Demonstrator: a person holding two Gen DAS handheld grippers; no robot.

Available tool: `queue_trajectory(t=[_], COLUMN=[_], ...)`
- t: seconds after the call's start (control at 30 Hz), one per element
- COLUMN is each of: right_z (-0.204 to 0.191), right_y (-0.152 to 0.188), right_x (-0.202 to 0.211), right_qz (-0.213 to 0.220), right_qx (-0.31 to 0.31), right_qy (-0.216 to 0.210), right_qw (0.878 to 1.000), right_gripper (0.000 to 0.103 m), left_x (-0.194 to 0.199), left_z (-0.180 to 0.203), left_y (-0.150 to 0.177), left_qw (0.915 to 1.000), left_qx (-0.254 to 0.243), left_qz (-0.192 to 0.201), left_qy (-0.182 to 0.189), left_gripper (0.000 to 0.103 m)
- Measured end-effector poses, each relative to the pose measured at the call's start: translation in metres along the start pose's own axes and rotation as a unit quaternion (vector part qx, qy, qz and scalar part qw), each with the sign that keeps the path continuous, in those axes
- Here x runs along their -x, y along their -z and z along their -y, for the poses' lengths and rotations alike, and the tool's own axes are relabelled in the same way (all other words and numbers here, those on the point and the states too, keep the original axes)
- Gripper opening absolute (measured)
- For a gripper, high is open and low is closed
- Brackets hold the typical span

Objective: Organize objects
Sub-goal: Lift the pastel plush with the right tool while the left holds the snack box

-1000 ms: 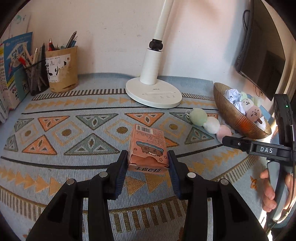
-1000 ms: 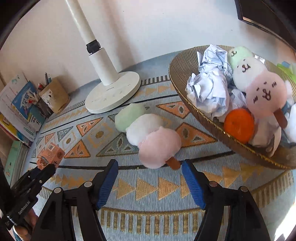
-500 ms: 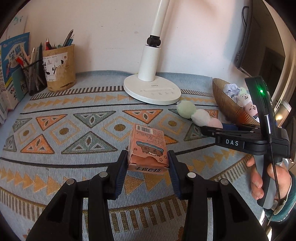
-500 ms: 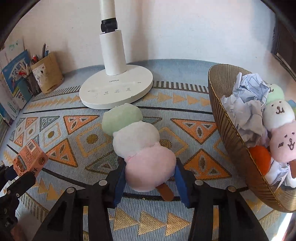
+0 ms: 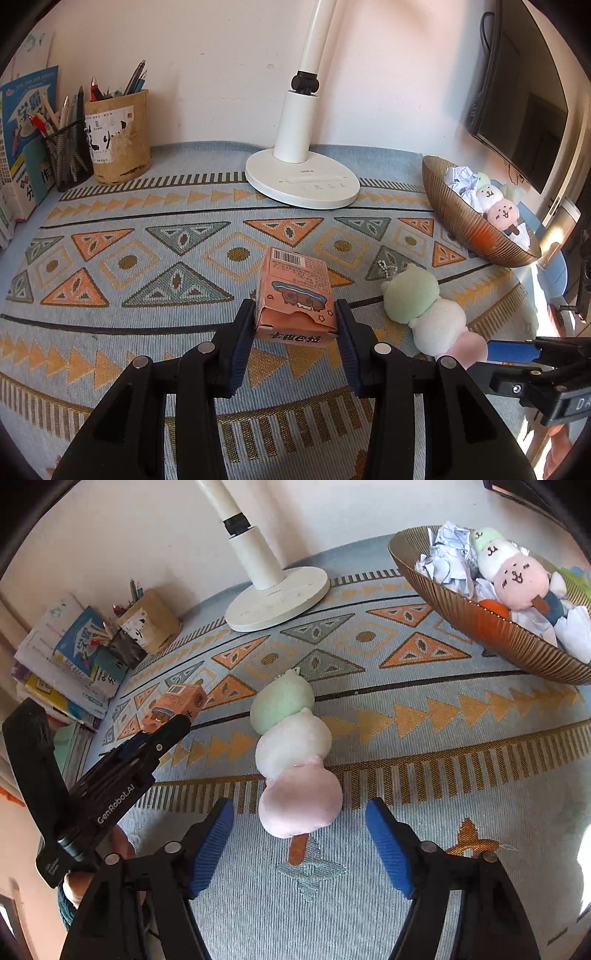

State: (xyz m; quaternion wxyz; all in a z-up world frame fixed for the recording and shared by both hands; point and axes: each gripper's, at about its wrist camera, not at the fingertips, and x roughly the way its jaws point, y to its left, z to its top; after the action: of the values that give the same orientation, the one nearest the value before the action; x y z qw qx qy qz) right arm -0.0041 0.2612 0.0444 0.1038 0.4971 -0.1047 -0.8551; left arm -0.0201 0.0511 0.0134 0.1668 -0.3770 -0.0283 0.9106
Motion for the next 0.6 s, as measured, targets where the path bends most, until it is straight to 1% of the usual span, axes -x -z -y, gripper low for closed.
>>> queue_trajectory(t=[0.03,0.07,0.13,0.27,0.3,0.33,0.4,0.43,0.47,0.5,0.53,0.57,0.6], right_z=[0.0,-0.001,-0.004,-0.01,-0.011,-0.013,-0.017,-0.017,-0.017,-0.017,-0.017,-0.016,-0.016], right_y=[0.001,0.0,-0.004,-0.012,-0.013,-0.014,-0.014,-0.014,-0.013,-0.012,-0.011,-0.01,-0.01], right_x=[0.001,0.0,-0.007,-0.032,-0.037,-0.039,-0.041,-0.041,-0.041,-0.042,-0.042,-0.042,-0.042], right_qz=[0.006,0.006,0.007,0.005,0.005,0.014,0.015,0.017,0.02,0.022,0.025,0.03,0.034], right_qx=[0.011,0.022,0.04,0.06,0.062,0.069,0.086,0.093,0.097,0.099,0.101,0.102,0.102], right_qy=[0.013,0.016,0.003,0.015,0.017,0.023,0.028,0.027,0.028,0.03,0.031,0.03,0.03], right_qw=[1.0,1.0,0.999,0.998,0.998,0.997,0.996,0.995,0.995,0.994,0.994,0.994,0.994], right_gripper=[0.084,0.084,0.084,0.084,0.084,0.084,0.084,0.084,0.084,0.084,0.084,0.084,0.084], left_x=[0.0,0.0,0.001,-0.003,-0.005,-0.009,-0.015,-0.015,-0.012,-0.01,-0.007,-0.004,-0.002], left_z=[0.001,0.001,0.002,0.001,-0.001,-0.002,-0.006,-0.007,-0.008,-0.009,-0.009,-0.011,-0.013], left_y=[0.0,0.0,0.0,0.0,0.0,0.0,0.002,0.005,0.006,0.008,0.01,0.011,0.012], left_qw=[1.0,1.0,1.0,1.0,0.9999,0.9995,0.998,0.9975,0.9975,0.9971,0.9968,0.997,0.9975], left_qx=[-0.001,-0.003,-0.006,-0.003,-0.001,0.001,0.01,0.014,0.015,0.016,0.018,0.023,0.031], left_qz=[0.0,0.001,0.002,-0.007,-0.014,-0.031,-0.062,-0.069,-0.069,-0.073,-0.077,-0.073,-0.063], left_qy=[-0.001,-0.003,-0.003,-0.003,-0.003,-0.006,-0.01,-0.006,0.0,0.009,0.015,0.014,0.01], left_gripper=[0.039,0.039,0.039,0.04,0.04,0.04,0.04,0.041,0.049,0.053,0.066,0.084,0.09])
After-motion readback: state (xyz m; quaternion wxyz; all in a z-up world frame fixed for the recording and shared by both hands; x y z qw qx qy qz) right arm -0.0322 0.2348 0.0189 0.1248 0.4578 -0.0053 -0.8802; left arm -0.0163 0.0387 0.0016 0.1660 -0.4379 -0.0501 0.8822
